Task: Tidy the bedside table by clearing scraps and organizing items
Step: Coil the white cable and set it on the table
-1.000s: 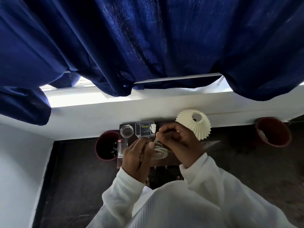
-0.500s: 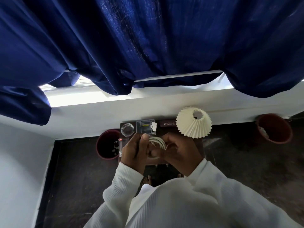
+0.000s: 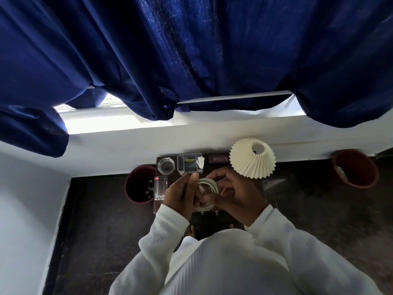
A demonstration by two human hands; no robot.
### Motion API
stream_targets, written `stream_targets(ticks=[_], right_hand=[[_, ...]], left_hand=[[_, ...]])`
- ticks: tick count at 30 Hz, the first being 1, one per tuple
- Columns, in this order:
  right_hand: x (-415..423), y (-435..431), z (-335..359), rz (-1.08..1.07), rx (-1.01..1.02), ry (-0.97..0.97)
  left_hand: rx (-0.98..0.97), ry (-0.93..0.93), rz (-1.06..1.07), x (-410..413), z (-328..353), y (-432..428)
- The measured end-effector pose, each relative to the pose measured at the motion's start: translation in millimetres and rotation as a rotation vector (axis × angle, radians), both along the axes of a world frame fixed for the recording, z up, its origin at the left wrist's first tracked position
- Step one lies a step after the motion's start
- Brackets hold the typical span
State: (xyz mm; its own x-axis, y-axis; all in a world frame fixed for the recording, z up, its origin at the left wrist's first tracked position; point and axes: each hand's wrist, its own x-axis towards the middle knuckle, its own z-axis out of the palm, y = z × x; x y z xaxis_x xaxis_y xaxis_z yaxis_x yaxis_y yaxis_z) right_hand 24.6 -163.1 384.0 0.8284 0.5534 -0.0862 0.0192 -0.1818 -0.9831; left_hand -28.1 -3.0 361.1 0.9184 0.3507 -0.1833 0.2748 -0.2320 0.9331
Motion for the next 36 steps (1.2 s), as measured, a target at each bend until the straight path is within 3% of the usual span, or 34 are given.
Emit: stream_targets(ticks=[3, 8, 11, 18, 25, 31, 36], right_hand=[[2, -1, -4, -0.008, -0.025, -0.069], [4, 0, -9, -0.034, -0.092, -0.296], [4, 3, -9, -0.016, -0.199, -0.462], [-10, 16, -12, -0.063, -0.286, -0.465], [-24, 32, -29, -0.177, -0.272, -0.307], [-35, 35, -54, -0.297, -0.265, -0.004], [-28, 27, -81, -0.461, -0.25, 0.194]], left_hand=[[-0.183, 0.052, -0.012, 1, 3, 0], [-0.868, 0.221, 0.124, 2, 7, -1], [-1.026, 0.218, 0.195, -2, 4, -1], [-0.981, 0.182, 0.236, -7, -3, 7], [-0.912, 0.227, 0.139, -10, -17, 22], [-0.812, 0.286, 0.061, -6, -40, 26], [-0.558, 0.261, 0.031, -4, -76, 21]])
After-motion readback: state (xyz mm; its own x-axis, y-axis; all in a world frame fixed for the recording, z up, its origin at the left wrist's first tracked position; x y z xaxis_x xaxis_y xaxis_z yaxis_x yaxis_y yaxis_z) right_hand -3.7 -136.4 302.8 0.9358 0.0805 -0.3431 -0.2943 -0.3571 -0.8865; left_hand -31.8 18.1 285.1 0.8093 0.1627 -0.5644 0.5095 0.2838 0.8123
